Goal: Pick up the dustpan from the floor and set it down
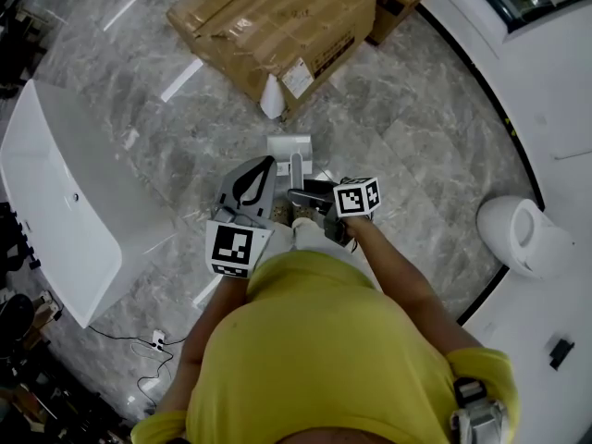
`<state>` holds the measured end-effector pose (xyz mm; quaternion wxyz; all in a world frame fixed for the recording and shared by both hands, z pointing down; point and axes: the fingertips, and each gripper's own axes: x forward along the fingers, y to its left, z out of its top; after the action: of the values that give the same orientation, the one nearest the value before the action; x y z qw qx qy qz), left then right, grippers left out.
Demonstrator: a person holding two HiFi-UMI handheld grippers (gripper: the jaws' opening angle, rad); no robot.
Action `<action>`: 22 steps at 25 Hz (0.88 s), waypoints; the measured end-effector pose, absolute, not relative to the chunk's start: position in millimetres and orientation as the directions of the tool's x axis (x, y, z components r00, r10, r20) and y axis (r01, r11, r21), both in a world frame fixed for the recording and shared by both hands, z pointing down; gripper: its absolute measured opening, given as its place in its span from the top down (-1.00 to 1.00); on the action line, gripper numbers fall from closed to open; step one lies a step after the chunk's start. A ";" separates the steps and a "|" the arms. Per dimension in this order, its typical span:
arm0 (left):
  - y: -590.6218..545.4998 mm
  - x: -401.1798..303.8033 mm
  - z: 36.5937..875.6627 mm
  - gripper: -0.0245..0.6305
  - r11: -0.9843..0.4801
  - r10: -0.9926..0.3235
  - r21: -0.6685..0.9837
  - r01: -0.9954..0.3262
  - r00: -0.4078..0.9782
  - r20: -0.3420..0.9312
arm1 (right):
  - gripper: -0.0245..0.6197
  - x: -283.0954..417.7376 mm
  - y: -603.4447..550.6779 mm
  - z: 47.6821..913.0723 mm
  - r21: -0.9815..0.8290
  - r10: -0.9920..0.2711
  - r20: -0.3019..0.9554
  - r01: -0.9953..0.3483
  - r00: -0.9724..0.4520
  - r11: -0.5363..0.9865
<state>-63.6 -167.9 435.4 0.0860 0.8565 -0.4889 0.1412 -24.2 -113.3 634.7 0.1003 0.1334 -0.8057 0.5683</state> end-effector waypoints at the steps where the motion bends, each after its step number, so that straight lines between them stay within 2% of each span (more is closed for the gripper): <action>1: -168.4 -63.6 435.9 0.93 -0.512 -0.810 0.008 -0.859 0.486 0.329 | 0.04 -25.3 -112.4 634.9 -0.902 -0.091 0.293 -0.307 -0.952 0.303; 5: -171.9 -65.9 438.6 0.93 -0.523 -0.800 0.012 -0.852 0.496 0.337 | 0.16 -31.8 -112.1 631.4 -0.933 -0.064 0.215 -0.225 -0.974 0.280; 6: -172.9 -66.9 439.3 0.93 -0.525 -0.799 0.012 -0.851 0.498 0.339 | 0.23 -33.6 -112.8 629.5 -0.939 -0.058 0.195 -0.204 -0.979 0.278; 8: -174.5 -68.7 439.9 0.93 -0.527 -0.797 0.011 -0.849 0.499 0.341 | 0.48 -37.1 -113.9 625.2 -0.947 -0.050 0.157 -0.165 -0.986 0.277; 14: -176.1 -75.0 441.0 0.93 -0.523 -0.799 0.010 -0.852 0.495 0.342 | 0.45 -43.0 -119.5 613.2 -0.919 -0.057 0.167 -0.177 -0.984 0.351; 22: -172.3 -69.3 440.3 0.93 -0.542 -0.790 0.012 -0.840 0.514 0.334 | 0.42 -41.1 -131.2 556.7 -0.899 -0.095 0.130 -0.158 -0.987 0.409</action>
<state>-69.3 -172.3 440.3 0.0862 0.8658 -0.4708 0.1461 -41.1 -131.2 556.7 0.0291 0.0754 -0.8390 0.5381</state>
